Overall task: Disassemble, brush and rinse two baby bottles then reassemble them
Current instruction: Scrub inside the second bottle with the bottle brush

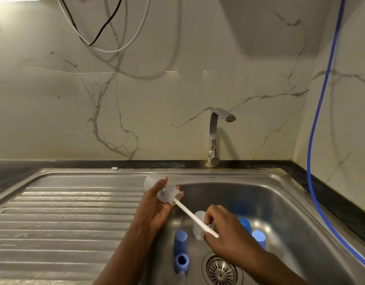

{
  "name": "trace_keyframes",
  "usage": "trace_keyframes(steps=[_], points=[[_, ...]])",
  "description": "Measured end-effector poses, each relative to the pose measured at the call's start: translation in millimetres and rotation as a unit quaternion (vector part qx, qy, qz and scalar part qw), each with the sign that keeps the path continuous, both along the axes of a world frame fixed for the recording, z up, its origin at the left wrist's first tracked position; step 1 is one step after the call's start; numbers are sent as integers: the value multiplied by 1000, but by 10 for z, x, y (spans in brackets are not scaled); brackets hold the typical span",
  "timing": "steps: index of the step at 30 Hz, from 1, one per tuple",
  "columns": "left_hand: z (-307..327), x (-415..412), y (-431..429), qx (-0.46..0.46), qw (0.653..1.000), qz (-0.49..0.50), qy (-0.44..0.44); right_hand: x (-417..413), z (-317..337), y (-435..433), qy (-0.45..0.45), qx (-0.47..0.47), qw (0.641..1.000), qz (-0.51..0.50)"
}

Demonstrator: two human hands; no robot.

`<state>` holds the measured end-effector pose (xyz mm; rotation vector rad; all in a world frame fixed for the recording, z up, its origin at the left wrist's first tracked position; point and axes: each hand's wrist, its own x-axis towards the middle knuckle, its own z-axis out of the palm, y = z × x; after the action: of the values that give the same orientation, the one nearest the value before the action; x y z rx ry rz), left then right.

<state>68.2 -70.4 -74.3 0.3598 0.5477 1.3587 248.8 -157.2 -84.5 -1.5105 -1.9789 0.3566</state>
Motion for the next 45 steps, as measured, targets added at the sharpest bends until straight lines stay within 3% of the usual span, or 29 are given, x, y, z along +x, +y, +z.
trace_keyframes(steps=[8,12,14,19,23,24,28,29,35,40,42,43,44,45], points=[[-58,-83,51,28,999,0,33,-21,36,-4,-104,65,991,-53],[-41,47,-36,20,995,-87,44,-64,53,-3,22,21,999,-39],[-38,59,-24,18,996,-80,39,-52,68,-15,64,-24,997,-41],[-36,-111,93,25,999,-3,-22,-26,55,-24,-44,32,997,-53],[-93,-75,79,22,999,21,-12,-13,79,27,-114,57,985,-120],[-76,-58,60,29,999,9,-10,-2,79,36,-107,52,986,-119],[8,-59,4,45,998,-31,-8,-37,47,-10,93,-64,993,-37],[16,-77,8,42,999,-30,11,-58,59,-31,100,-72,992,-24],[-50,-169,82,-15,998,0,56,-116,152,-84,-155,14,985,-70],[-24,-125,53,-13,997,-23,78,-142,153,-161,-166,-13,985,-45],[-13,-117,46,1,997,-14,72,-202,143,-167,-94,-60,994,4],[-11,-125,45,11,998,-6,57,-219,146,-160,-10,-108,994,25],[-5,-138,47,22,999,-9,34,-219,176,-158,111,-190,975,34],[-3,-158,53,33,999,-17,10,-212,245,-157,244,-297,922,41]])
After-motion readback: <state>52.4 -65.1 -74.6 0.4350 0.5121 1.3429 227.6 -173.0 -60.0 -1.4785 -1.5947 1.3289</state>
